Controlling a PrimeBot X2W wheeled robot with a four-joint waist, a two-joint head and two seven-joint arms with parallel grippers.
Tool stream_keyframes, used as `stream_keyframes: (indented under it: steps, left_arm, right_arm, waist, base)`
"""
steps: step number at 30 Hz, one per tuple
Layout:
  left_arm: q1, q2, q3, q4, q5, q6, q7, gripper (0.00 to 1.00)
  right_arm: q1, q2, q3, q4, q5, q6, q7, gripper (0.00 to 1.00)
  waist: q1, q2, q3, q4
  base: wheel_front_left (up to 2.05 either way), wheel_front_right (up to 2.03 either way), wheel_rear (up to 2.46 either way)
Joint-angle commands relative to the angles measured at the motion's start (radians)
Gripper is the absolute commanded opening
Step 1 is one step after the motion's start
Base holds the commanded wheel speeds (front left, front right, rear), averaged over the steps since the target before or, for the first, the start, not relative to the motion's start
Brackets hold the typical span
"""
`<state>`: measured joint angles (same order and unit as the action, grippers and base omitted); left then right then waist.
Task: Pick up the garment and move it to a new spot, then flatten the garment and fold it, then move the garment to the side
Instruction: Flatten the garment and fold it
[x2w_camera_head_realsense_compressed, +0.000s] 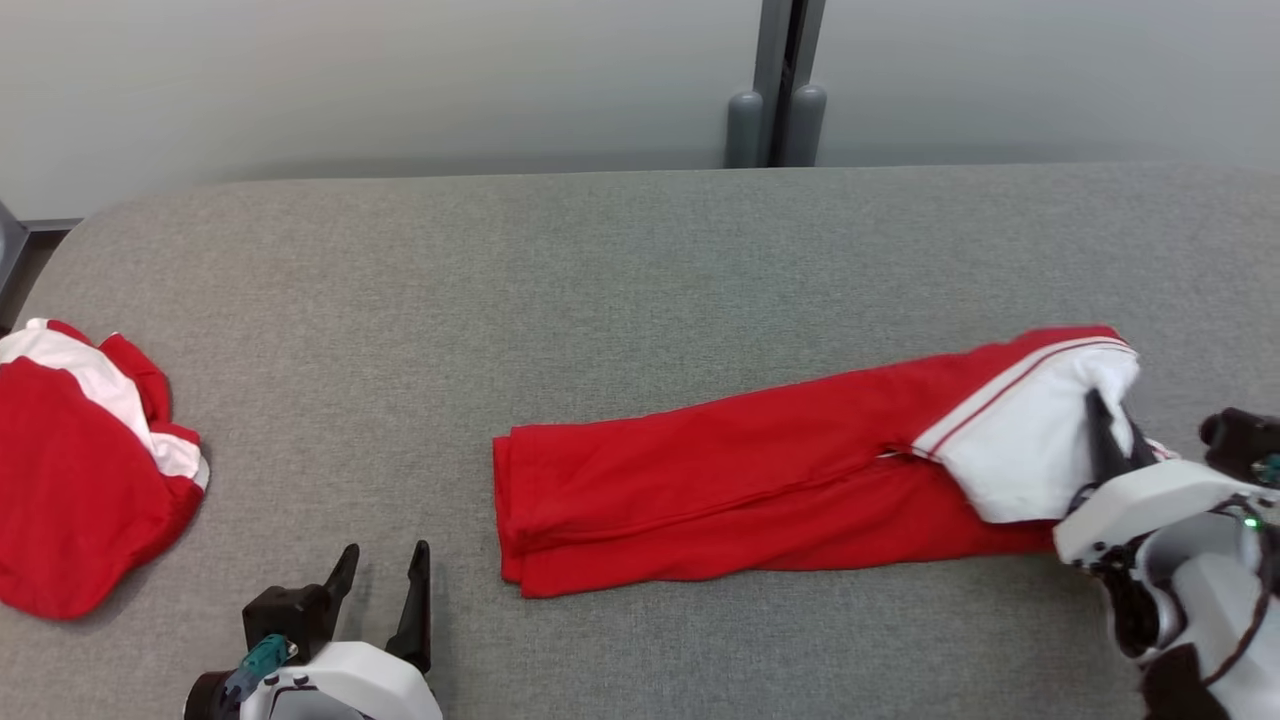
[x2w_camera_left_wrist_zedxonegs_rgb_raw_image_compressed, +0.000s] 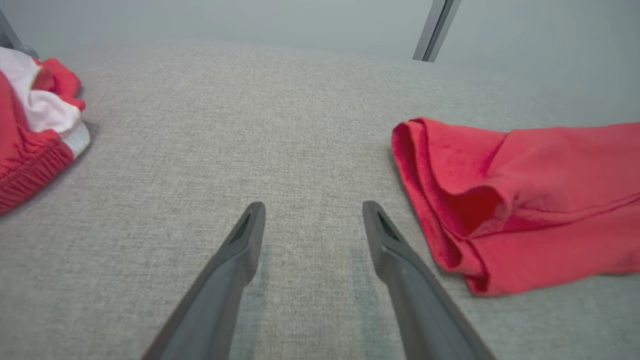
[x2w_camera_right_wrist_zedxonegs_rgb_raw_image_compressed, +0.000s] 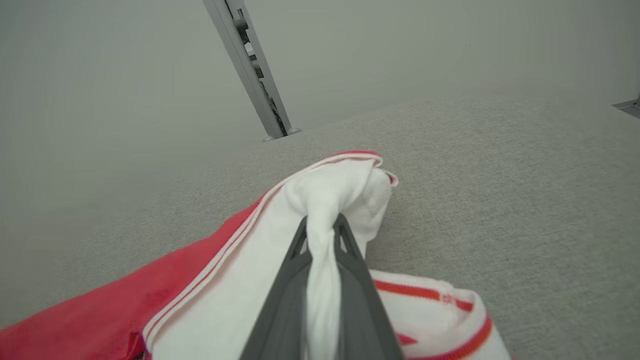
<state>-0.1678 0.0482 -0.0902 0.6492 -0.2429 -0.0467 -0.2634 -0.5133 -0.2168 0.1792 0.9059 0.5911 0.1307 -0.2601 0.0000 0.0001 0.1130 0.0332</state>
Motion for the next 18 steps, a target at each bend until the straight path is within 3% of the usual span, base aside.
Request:
stream_keyframes:
  steps: [1,8,18]
  left_arm:
    - [-0.003,0.005,-0.006,-0.003,-0.008,0.006,-0.001,1.0]
    - [-0.016,0.005,-0.05,-0.003,-0.03,0.012,-0.002,1.0]
    - [-0.011,0.005,-0.108,-0.004,-0.045,0.014,-0.001,1.0]
  right_arm:
    - [0.022,0.024,0.012,-0.029,-0.007,0.0,-0.007,0.0]
    - [0.078,0.097,0.187,-0.176,0.012,0.0,0.008,0.0]
    - [0.082,0.144,0.435,-0.296,0.098,0.0,0.077,0.0]
  waist:
    - [0.0,-0.0001,-0.002,-0.007]
    - [0.0,-0.0001,-0.002,0.001]
    - [0.0,-0.0001,-0.012,0.119]
  base:
    - [0.0,0.0,0.0]
    - [0.0,0.0,0.0]
    - [0.0,0.0,0.0]
